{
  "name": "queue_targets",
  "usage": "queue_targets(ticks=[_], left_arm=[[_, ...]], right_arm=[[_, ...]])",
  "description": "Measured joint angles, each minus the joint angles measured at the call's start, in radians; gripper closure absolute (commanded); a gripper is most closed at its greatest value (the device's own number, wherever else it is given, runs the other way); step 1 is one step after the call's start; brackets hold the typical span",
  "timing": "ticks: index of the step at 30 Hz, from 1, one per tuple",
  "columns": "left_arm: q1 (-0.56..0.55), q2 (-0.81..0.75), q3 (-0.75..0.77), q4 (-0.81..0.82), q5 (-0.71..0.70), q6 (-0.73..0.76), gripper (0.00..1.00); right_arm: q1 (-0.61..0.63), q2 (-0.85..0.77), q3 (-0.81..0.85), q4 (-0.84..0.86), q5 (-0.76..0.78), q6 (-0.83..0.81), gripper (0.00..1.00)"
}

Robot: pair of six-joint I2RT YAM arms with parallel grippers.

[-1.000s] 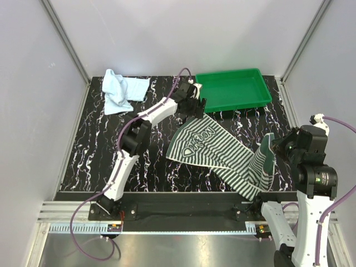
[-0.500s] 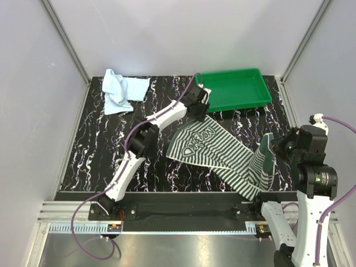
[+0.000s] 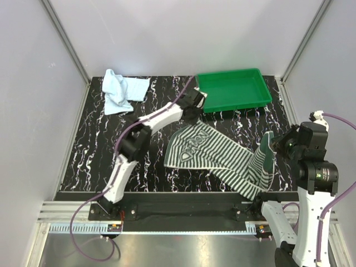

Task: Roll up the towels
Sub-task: Flatten the towel

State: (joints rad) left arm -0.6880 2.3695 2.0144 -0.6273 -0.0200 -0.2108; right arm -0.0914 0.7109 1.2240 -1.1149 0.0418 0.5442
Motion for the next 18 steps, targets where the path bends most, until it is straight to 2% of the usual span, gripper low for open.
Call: queue_targets(ticks=[5,10,15,18], left_arm=[[0.003,-0.415,-0.321,-0.014,-0.079,-0.010,1.00],[0.003,-1.068,-0.560,0.015,-0.192,-0.047,1.00],[0.004,-1.515,-0.654,-0.044,-0.282,-0.090,1.00],[0.005,-1.675,-0.667,-0.146,-0.331,-0.117,1.00]], right_arm=[[0.000,0.043,0.130,-0.014,0.022,-0.016,1.00],[0.000,0.034,0.289,-0.040,0.043,-0.025,1.00],[0.000,-0.024,0.428,-0.104,0.077,-0.025,1.00],[0.000,-0.064,0.496,-0.147,0.113,-0.025,1.00]])
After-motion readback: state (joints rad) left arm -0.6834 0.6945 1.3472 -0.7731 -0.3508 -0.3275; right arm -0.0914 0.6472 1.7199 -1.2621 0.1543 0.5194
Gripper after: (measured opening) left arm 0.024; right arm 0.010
